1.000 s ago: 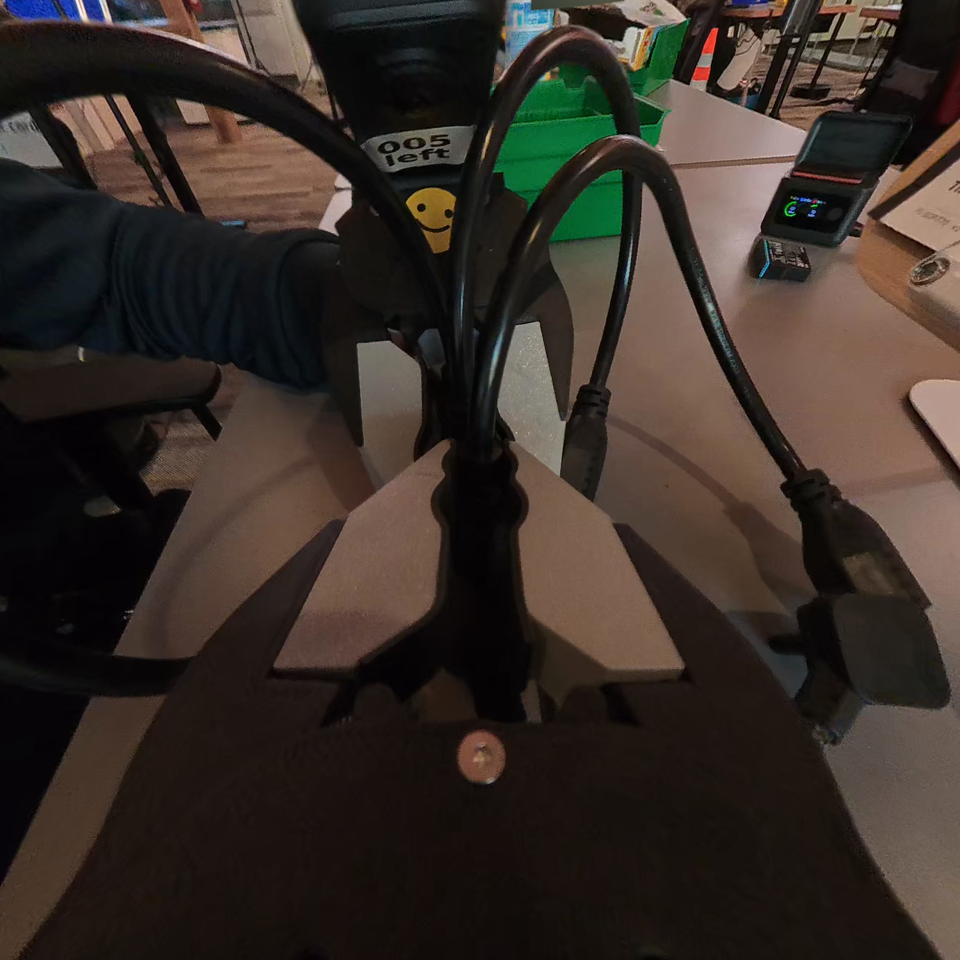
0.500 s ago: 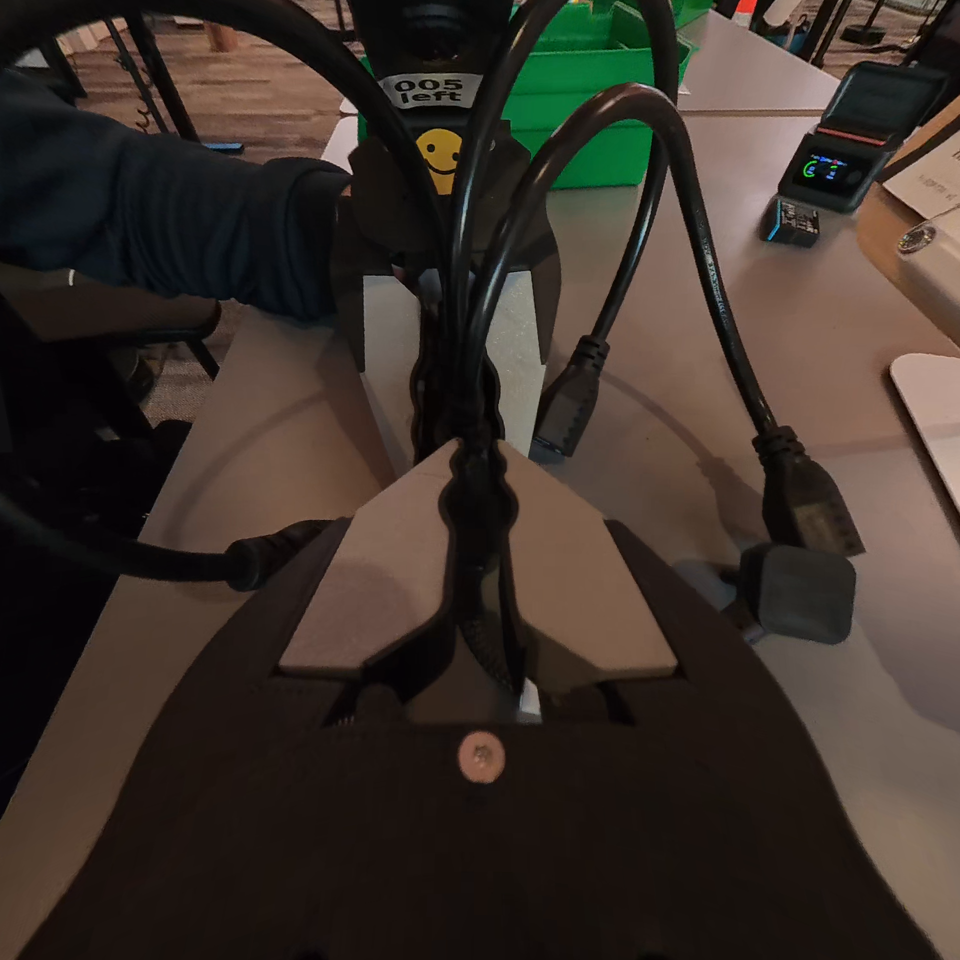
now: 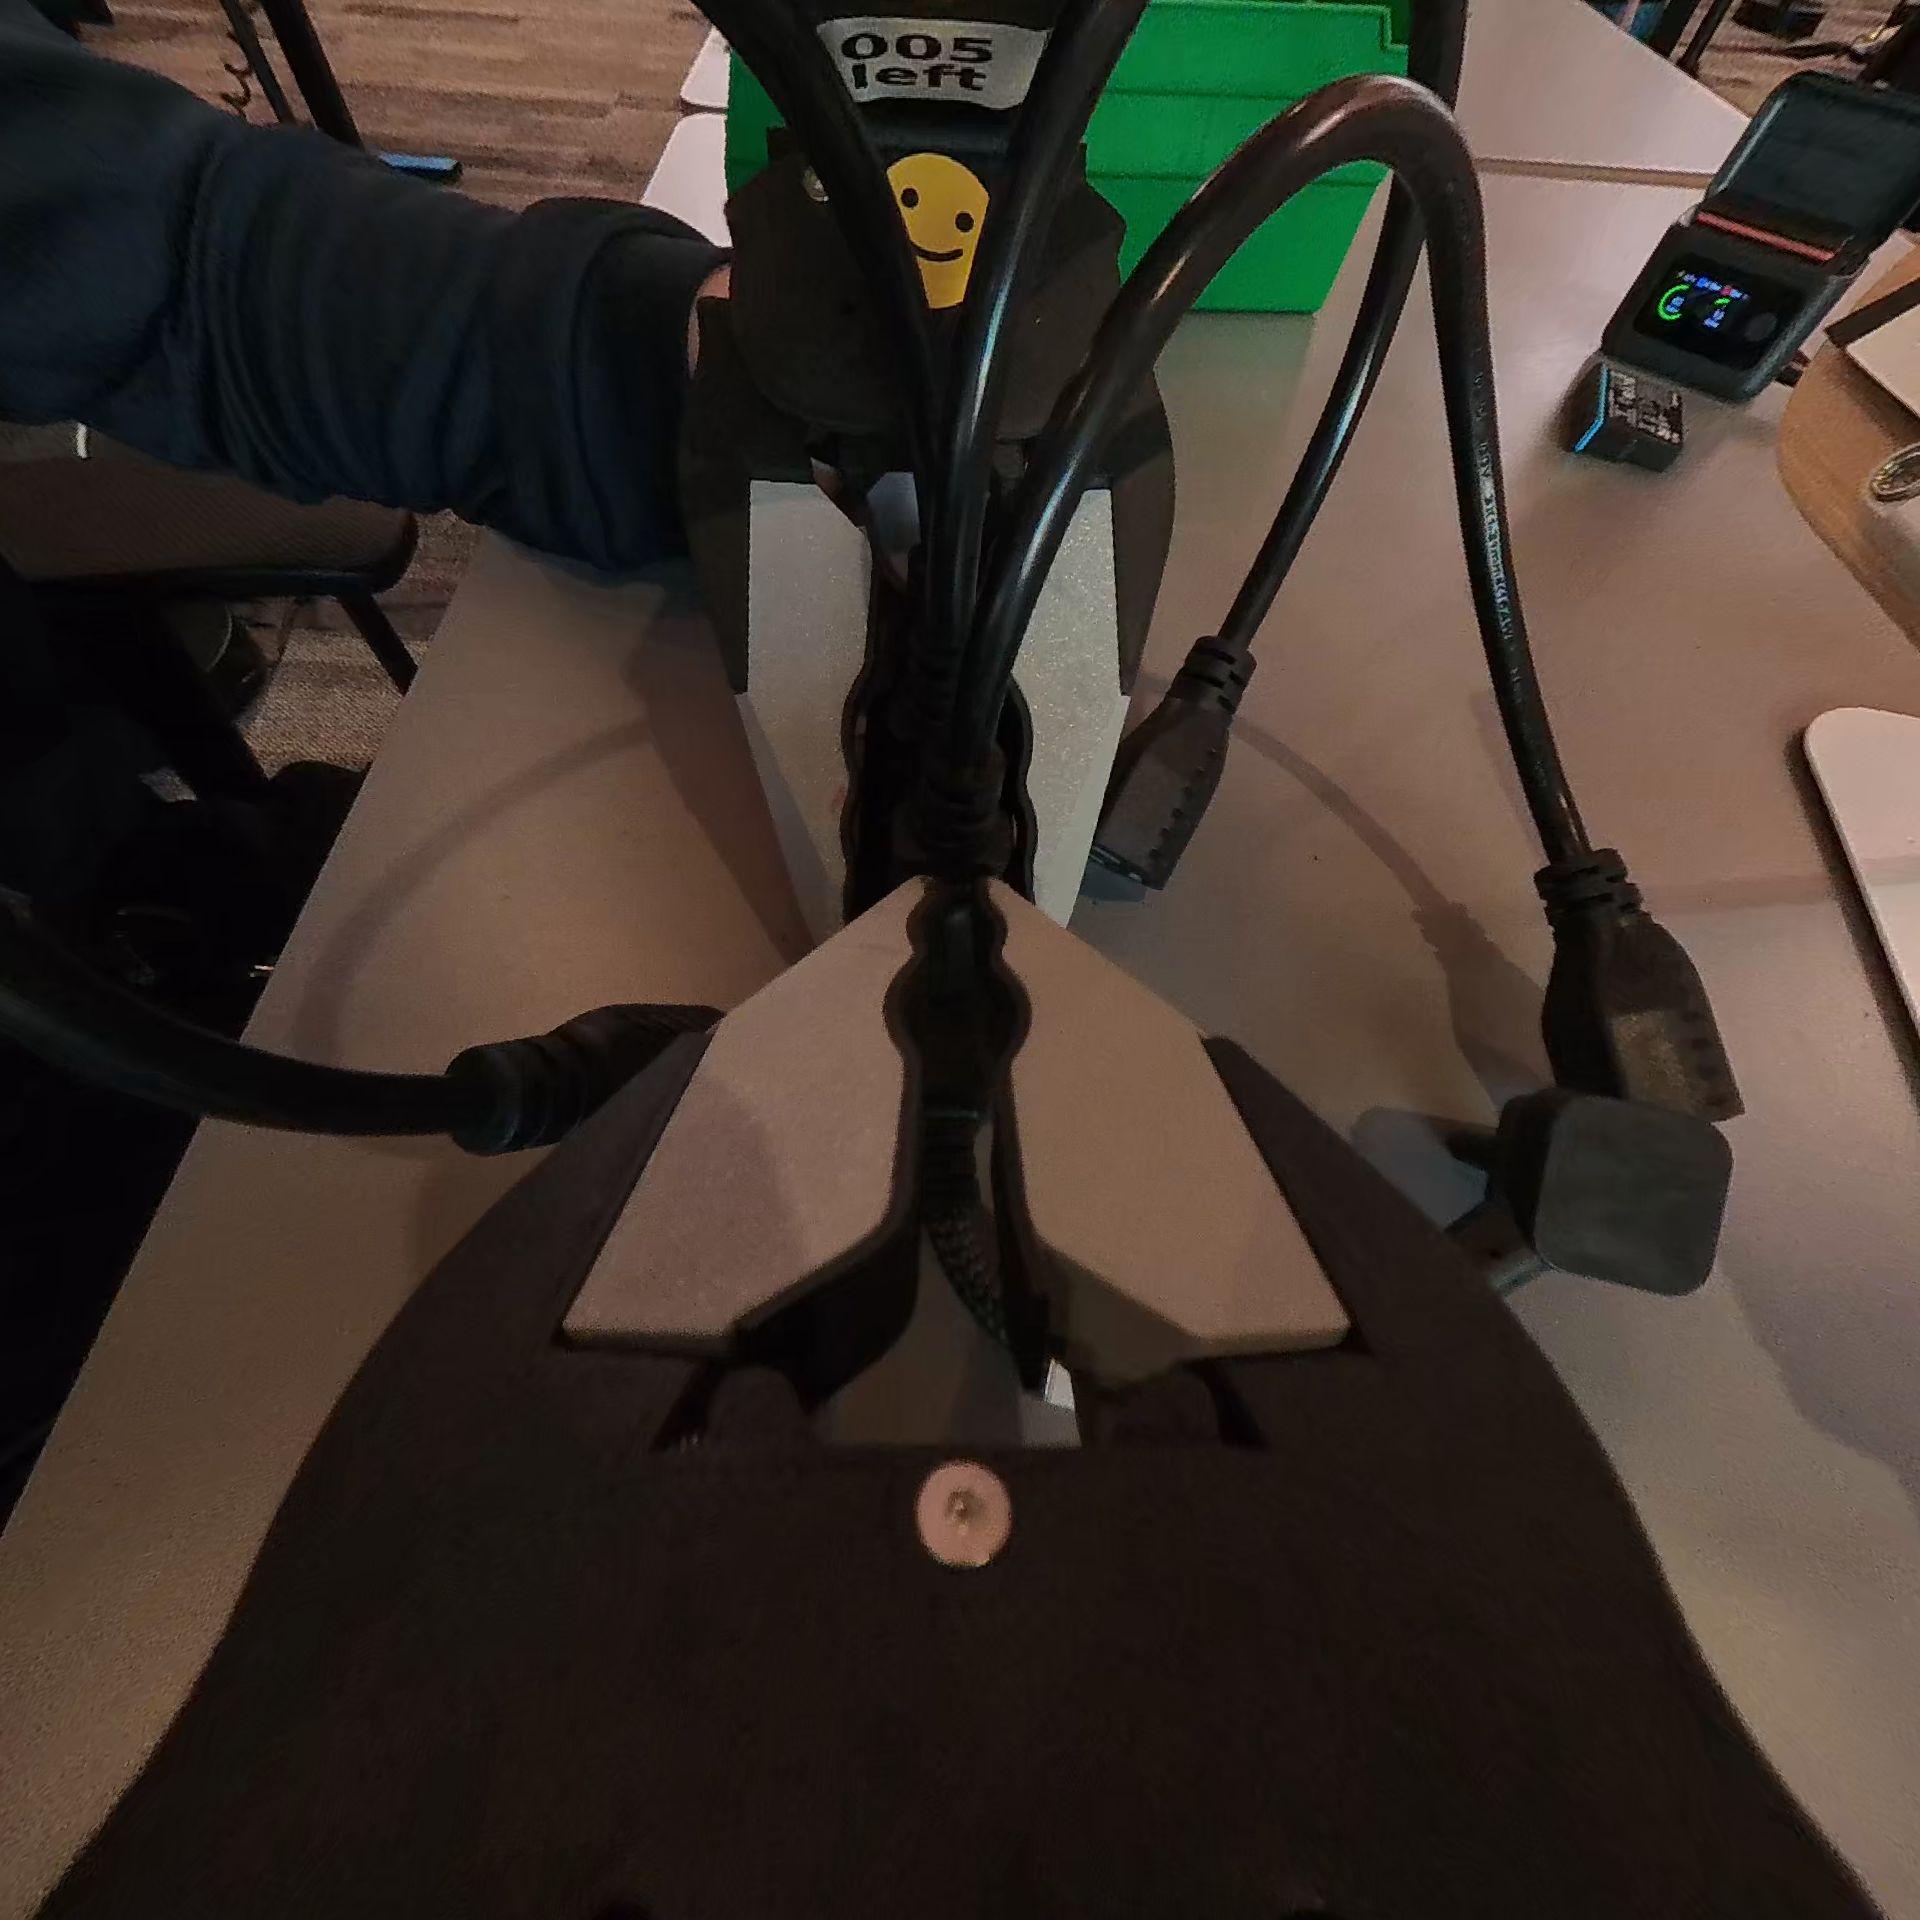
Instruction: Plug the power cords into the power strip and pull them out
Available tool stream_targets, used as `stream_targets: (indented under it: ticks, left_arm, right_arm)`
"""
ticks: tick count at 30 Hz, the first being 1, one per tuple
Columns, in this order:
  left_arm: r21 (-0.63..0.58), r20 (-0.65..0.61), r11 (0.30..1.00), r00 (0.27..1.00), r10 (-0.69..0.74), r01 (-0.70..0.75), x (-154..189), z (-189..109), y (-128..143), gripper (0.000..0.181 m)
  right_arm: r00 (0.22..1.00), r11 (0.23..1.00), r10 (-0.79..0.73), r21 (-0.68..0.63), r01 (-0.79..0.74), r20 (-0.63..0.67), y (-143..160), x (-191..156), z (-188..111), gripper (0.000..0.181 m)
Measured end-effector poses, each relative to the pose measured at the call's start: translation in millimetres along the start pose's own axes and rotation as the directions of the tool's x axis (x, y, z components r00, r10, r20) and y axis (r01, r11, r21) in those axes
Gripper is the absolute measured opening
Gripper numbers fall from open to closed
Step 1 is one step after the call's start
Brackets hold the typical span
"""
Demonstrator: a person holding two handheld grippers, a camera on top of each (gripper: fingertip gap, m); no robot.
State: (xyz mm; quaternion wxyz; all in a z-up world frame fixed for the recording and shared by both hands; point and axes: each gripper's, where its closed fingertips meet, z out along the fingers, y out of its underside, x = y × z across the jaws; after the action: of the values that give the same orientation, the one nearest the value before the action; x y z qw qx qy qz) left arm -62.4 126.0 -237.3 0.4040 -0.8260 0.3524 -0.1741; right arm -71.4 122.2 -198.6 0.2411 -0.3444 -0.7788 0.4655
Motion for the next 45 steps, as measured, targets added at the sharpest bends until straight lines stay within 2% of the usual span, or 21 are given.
stream_targets:
  ticks: [7,11,17,29,37,45]
  left_arm:
    - [-0.001,0.002,1.000,1.000,0.002,-0.002,0,0,0,0.039]
    - [-0.001,0.004,1.000,1.000,0.005,-0.005,0,0,0,0.039]
    - [-0.002,-0.001,1.000,1.000,0.008,-0.008,1,0,0,0.039]
    - [-0.062,0.034,0.998,0.999,0.014,-0.012,-1,-4,6,0.040]
    - [0.003,0.020,1.000,0.999,-0.027,0.027,-2,-7,-2,0.040]
    - [0.011,0.005,0.999,0.999,-0.049,0.049,-4,-7,0,0.042]
  right_arm:
    - [1.000,0.998,0.024,-0.053,-0.024,0.005,11,2,2,0.017]
    - [1.000,0.995,-0.019,-0.103,0.020,0.008,19,-3,9,0.014]
    - [0.998,0.992,-0.062,-0.107,0.061,-0.005,18,-4,11,0.013]
    - [0.997,0.995,0.078,-0.060,-0.078,0.000,10,-1,18,0.009]
    - [0.985,0.985,0.168,0.027,-0.169,0.036,-1,2,13,0.008]
    - [0.978,0.981,0.190,0.029,-0.192,0.082,-1,3,15,0.011]
